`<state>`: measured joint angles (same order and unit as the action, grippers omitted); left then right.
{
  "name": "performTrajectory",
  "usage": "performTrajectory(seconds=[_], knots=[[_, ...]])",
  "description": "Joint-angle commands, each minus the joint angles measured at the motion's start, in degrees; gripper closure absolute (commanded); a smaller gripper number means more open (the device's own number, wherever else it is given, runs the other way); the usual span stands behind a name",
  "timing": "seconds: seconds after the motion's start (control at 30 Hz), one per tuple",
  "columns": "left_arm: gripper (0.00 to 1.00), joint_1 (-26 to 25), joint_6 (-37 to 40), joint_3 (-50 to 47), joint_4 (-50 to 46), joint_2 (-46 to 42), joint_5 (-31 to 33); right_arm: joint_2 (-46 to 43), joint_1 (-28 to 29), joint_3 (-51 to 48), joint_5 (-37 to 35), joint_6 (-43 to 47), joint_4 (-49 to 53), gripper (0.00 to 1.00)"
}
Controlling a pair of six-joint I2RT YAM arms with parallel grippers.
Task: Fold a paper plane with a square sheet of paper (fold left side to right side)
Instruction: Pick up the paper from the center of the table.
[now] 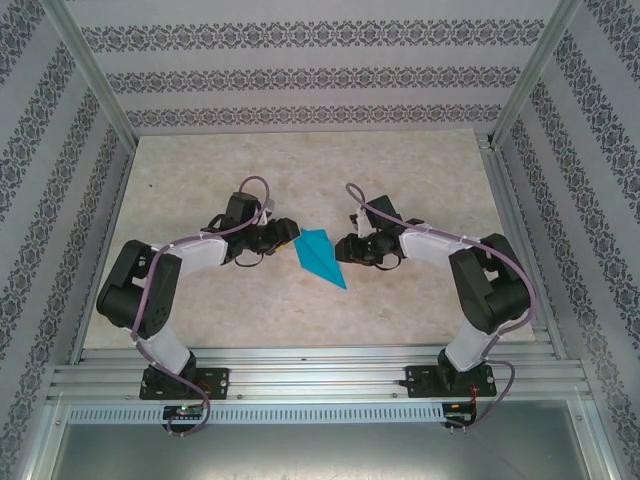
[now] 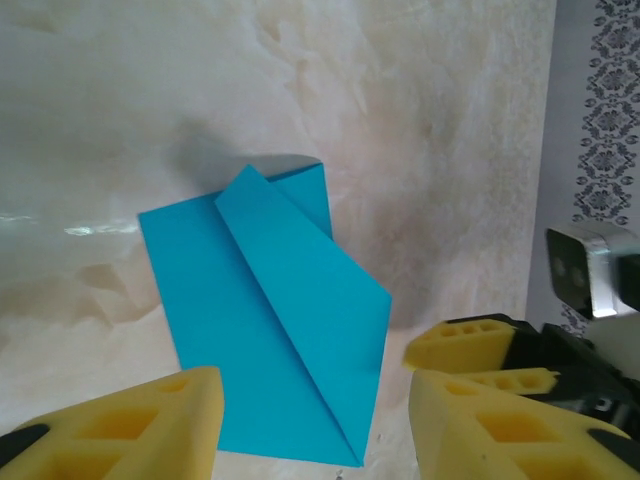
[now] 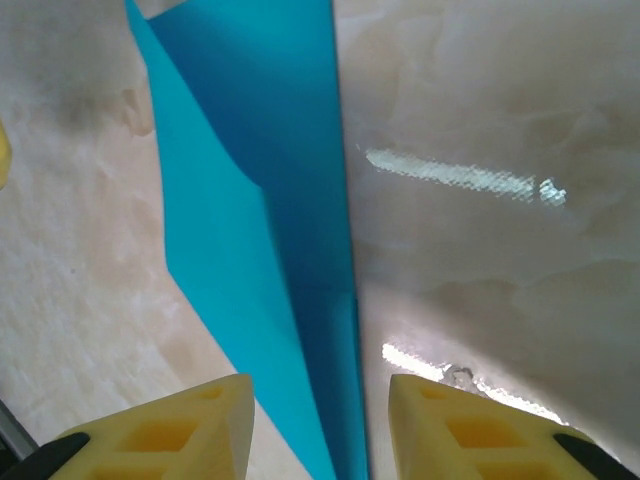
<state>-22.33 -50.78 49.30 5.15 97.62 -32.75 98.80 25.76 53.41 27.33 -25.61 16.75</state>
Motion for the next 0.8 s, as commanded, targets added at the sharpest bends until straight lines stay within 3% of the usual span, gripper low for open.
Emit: performTrajectory(seconds=[0.0,0.37,0.77], knots=[[0.47,-2.3,-4.7,0.6,6.9,3.1,-2.1,2.4,0.0,1.0,1.9,0.3,-3.3,0.63],[0.46,-4.6,-4.5,5.4,3.3,8.9,0.0,6.4,0.0,2.3,-0.3,2.0,-0.2,0.74],[0.49,-6.4,-3.6,8.7,0.3,12.6,0.7,6.4,-0.1,2.3,-0.3,2.2,0.7,0.76]])
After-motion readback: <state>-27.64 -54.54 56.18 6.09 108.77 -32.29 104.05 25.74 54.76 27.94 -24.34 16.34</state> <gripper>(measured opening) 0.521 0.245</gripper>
